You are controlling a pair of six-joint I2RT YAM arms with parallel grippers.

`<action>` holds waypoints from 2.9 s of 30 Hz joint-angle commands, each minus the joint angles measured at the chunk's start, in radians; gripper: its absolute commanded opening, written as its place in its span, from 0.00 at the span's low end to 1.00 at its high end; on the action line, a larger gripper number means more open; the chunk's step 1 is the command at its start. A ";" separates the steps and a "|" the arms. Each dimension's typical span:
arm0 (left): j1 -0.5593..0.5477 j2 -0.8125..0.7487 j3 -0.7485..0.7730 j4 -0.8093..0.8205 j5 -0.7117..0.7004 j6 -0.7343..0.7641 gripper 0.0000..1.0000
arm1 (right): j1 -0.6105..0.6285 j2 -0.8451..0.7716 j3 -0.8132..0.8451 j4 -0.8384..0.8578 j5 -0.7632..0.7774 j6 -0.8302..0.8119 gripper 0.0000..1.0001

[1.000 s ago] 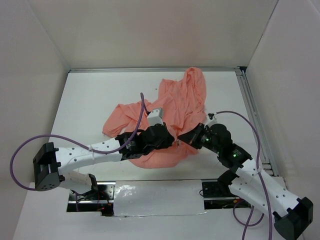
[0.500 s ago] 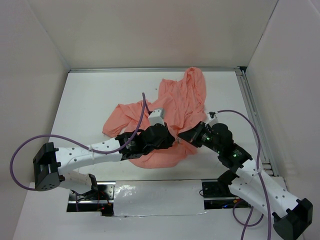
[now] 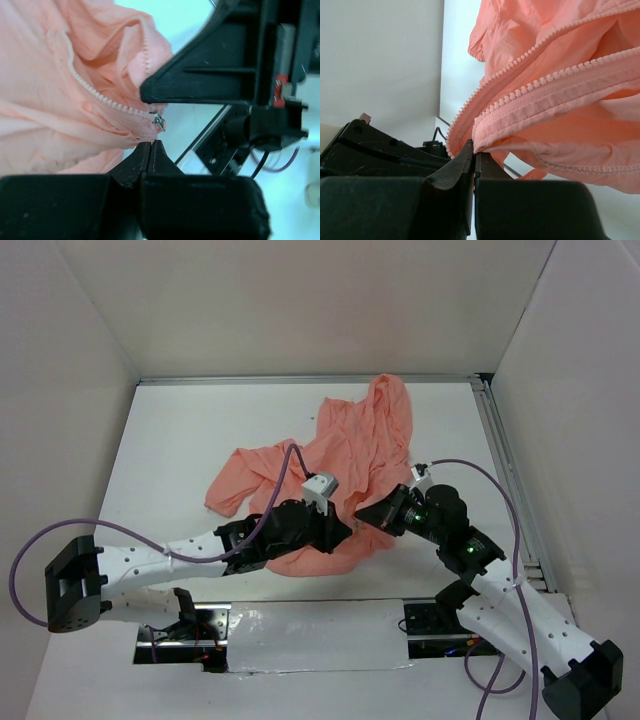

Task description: Zip up the jacket

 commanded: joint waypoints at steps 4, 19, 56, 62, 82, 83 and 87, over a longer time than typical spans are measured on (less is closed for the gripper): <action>-0.009 -0.038 -0.047 0.109 0.168 0.170 0.00 | -0.046 -0.010 0.033 0.073 -0.043 -0.019 0.00; 0.042 0.116 0.097 -0.182 0.180 0.078 0.00 | -0.076 0.014 0.053 -0.084 -0.094 -0.137 0.00; 0.202 0.298 0.152 -0.256 0.546 -0.070 0.00 | 0.419 0.004 -0.095 -0.343 0.353 -0.009 0.99; 0.202 0.297 0.152 -0.250 0.559 -0.075 0.00 | 0.725 0.170 -0.065 -0.323 0.639 0.131 0.73; 0.202 0.323 0.163 -0.244 0.575 -0.092 0.00 | 0.839 0.428 -0.112 0.037 0.898 0.034 0.44; 0.202 0.323 0.163 -0.245 0.575 -0.093 0.00 | 0.834 0.432 -0.114 0.054 0.897 0.025 0.38; 0.202 0.317 0.171 -0.265 0.555 -0.096 0.00 | 0.820 0.464 -0.095 0.050 0.863 0.010 0.11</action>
